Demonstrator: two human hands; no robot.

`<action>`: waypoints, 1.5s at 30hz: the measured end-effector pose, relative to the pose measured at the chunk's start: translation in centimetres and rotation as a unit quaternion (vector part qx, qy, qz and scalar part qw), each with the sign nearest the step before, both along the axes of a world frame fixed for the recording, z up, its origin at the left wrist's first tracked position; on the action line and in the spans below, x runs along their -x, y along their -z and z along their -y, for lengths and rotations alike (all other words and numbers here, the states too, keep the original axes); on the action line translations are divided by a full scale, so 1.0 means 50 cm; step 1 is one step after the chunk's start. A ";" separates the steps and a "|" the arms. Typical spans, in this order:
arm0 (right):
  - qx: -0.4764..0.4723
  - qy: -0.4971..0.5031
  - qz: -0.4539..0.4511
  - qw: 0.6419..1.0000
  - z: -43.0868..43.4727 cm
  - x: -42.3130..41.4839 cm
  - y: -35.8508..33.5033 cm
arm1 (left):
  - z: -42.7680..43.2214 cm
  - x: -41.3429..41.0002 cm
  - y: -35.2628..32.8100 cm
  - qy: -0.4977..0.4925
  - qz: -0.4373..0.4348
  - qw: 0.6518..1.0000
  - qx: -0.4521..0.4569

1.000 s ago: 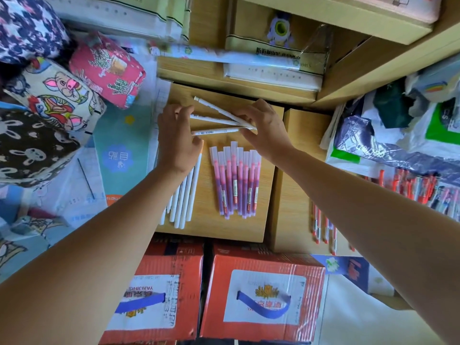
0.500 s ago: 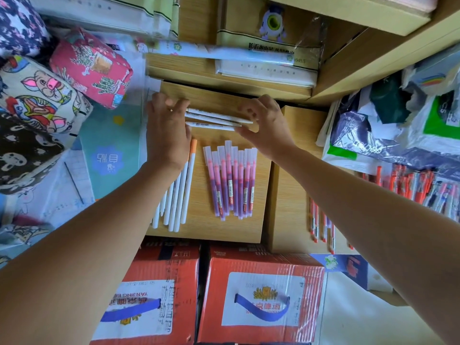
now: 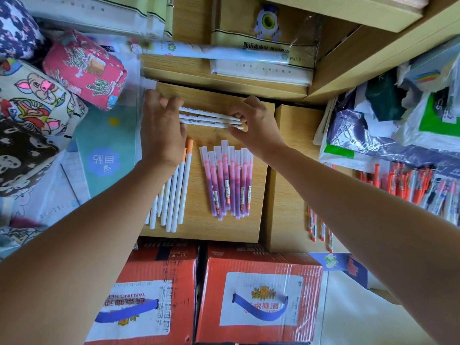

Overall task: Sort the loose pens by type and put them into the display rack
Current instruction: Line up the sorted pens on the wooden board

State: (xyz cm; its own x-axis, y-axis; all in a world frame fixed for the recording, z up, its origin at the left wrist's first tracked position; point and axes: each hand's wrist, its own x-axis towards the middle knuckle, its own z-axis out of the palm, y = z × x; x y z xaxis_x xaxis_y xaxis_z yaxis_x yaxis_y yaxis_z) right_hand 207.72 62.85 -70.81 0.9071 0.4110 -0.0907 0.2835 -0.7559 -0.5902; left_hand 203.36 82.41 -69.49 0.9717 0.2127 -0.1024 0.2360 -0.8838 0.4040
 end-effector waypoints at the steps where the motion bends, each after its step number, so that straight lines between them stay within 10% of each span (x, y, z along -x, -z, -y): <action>1: 0.003 -0.001 -0.006 1.000 0.000 0.000 -0.001 | 0.001 0.000 -0.003 0.000 -0.001 1.000 -0.003; 18: -0.027 0.080 -0.045 0.995 0.075 0.071 -0.090 | 0.095 0.037 -0.071 0.122 -0.001 0.989 0.081; 33: 0.009 0.304 -0.113 0.946 0.527 0.325 -0.165 | 0.516 0.175 -0.144 0.254 -0.168 0.937 0.173; 45: 0.008 0.176 -0.123 0.977 0.753 0.346 -0.126 | 0.711 0.284 -0.073 0.155 -0.182 0.970 -0.044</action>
